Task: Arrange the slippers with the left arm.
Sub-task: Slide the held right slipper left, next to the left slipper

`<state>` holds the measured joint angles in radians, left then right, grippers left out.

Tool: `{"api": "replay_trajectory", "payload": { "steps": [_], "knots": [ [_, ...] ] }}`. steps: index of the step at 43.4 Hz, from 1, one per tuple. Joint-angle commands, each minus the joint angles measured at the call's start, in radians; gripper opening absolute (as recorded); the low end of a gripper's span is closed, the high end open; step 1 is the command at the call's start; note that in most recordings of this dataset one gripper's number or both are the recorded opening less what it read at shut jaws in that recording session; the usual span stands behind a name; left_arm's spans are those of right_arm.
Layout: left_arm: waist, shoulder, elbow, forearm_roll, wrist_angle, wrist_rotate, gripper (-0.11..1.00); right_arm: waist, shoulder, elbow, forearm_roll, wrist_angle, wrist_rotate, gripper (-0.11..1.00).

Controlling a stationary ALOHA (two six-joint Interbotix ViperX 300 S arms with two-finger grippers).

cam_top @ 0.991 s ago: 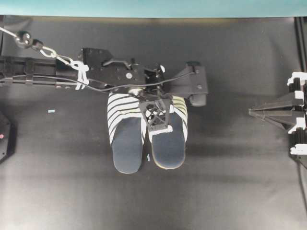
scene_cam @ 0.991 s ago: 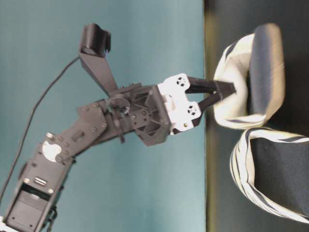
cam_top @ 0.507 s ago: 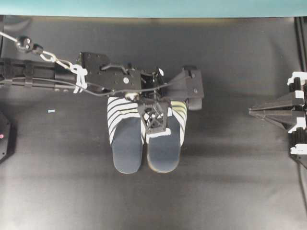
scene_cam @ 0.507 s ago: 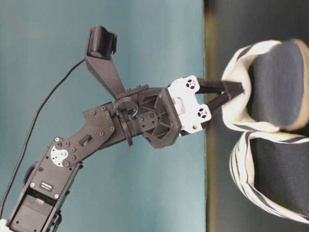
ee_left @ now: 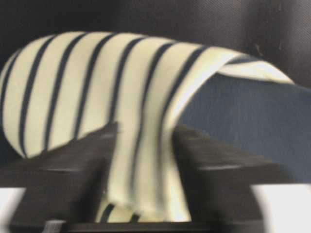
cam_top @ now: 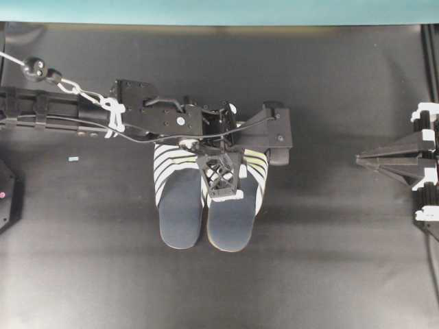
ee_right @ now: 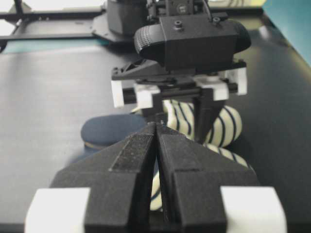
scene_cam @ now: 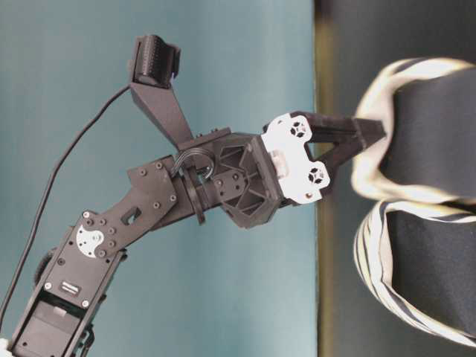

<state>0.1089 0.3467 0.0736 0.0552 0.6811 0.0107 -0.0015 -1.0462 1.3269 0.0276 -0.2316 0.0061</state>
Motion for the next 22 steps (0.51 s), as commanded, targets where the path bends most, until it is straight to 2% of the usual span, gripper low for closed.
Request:
{"api": "replay_trajectory", "payload": {
  "steps": [1,4,7,22],
  "knots": [
    [0.011,-0.014,-0.006,0.002,-0.018,-0.008,0.58,-0.002,0.005,-0.005,0.002,-0.009,0.000,0.00],
    [0.018,-0.014,-0.006,0.002,-0.025,-0.015,0.75,-0.003,0.005,-0.005,0.002,-0.009,0.000,0.00],
    [0.028,-0.015,-0.006,0.002,-0.026,-0.021,0.81,-0.003,0.005,-0.005,0.002,-0.011,0.000,0.00],
    [0.040,-0.018,0.000,0.002,-0.009,-0.025,0.79,-0.003,0.005,-0.005,0.002,-0.012,0.000,0.00]
  ]
}}
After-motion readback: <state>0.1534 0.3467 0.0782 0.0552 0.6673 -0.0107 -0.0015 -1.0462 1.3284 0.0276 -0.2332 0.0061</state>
